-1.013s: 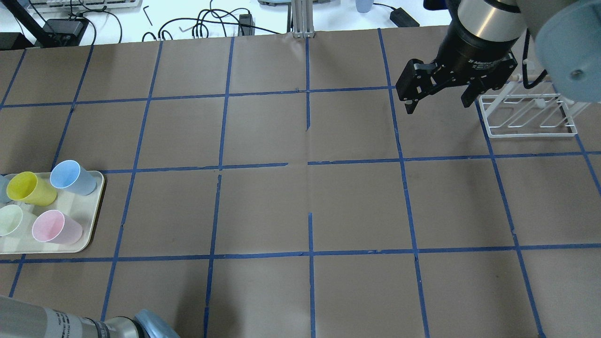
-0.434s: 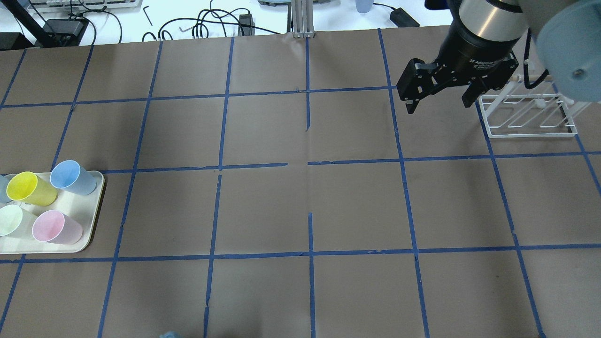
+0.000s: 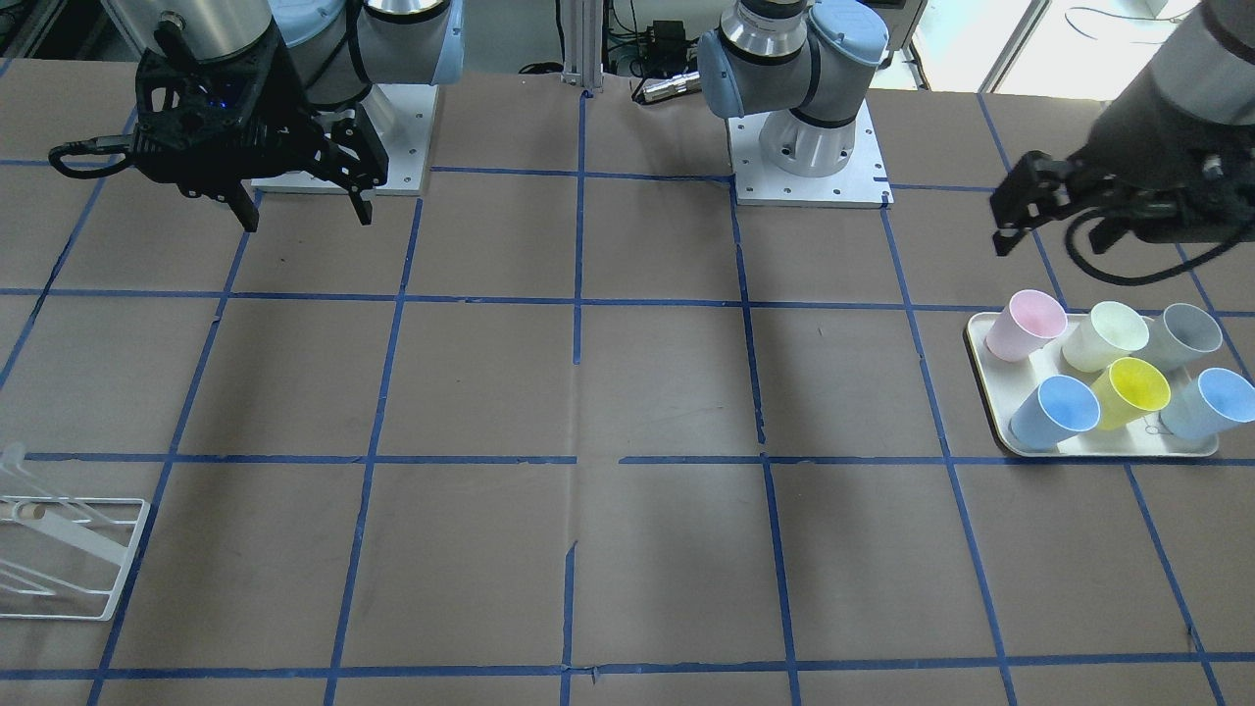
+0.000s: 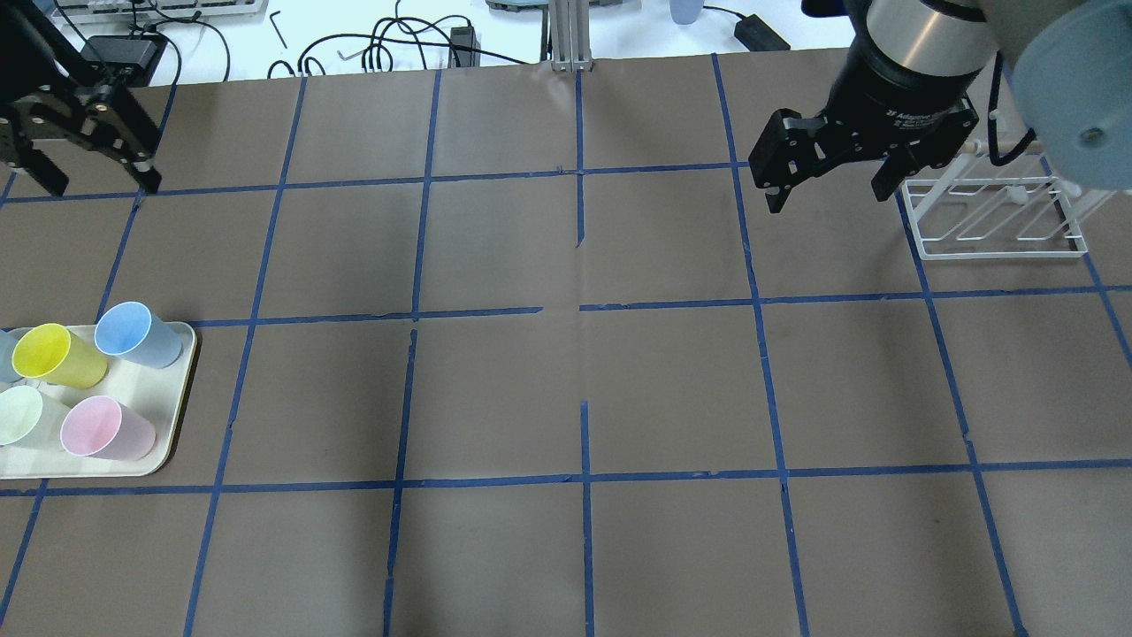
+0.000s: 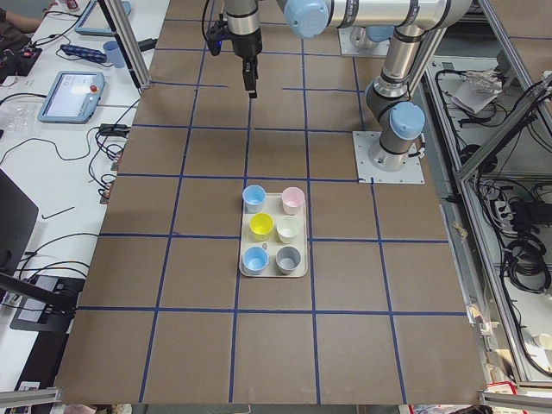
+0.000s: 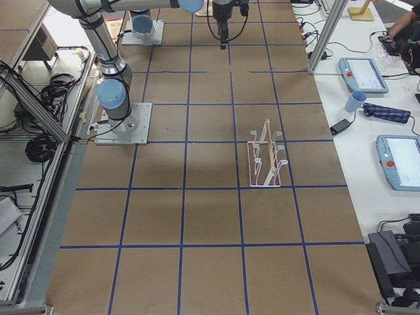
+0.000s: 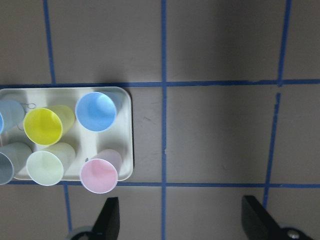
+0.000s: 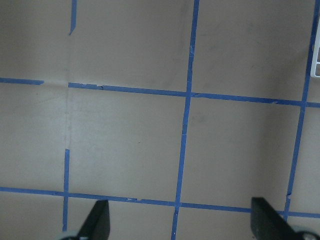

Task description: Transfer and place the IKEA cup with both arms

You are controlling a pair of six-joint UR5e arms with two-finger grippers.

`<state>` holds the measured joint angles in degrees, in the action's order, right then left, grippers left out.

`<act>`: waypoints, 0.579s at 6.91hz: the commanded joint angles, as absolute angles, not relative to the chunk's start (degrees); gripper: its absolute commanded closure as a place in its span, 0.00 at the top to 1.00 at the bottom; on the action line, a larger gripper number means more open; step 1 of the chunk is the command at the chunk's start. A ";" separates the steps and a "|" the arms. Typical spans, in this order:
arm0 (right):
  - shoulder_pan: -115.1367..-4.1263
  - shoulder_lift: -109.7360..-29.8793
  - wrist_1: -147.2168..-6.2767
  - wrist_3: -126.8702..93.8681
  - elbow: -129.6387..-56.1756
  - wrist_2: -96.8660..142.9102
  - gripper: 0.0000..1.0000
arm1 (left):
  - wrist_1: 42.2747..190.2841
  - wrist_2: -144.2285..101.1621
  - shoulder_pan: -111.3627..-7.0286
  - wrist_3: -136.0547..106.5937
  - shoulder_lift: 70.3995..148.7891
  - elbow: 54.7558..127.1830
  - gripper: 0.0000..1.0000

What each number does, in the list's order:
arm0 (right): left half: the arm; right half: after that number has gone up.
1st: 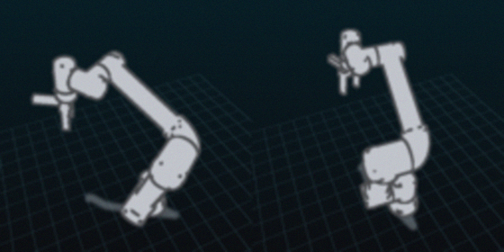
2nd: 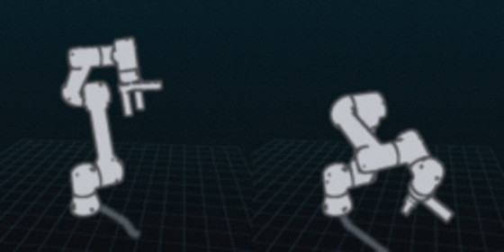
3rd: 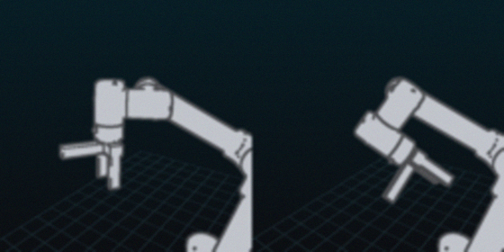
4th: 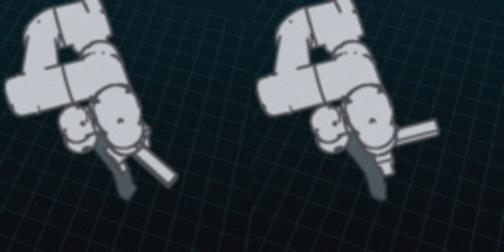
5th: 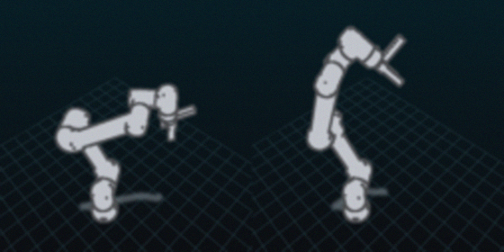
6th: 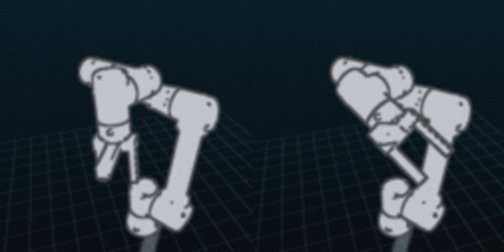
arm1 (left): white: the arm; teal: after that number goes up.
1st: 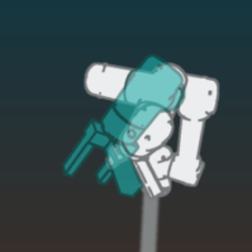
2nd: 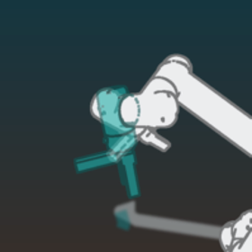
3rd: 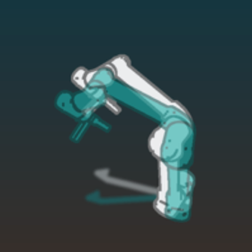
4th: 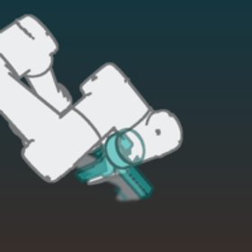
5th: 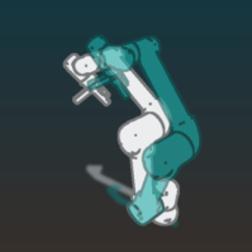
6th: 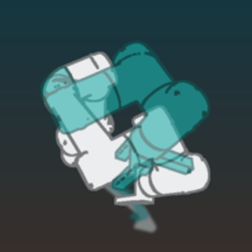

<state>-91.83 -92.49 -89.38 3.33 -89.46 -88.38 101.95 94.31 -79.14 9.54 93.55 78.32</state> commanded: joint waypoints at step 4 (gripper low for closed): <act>-91.58 -92.20 -89.47 2.99 -88.59 -88.24 1.00 | 97.23 89.12 -88.07 1.58 90.71 83.32 0.94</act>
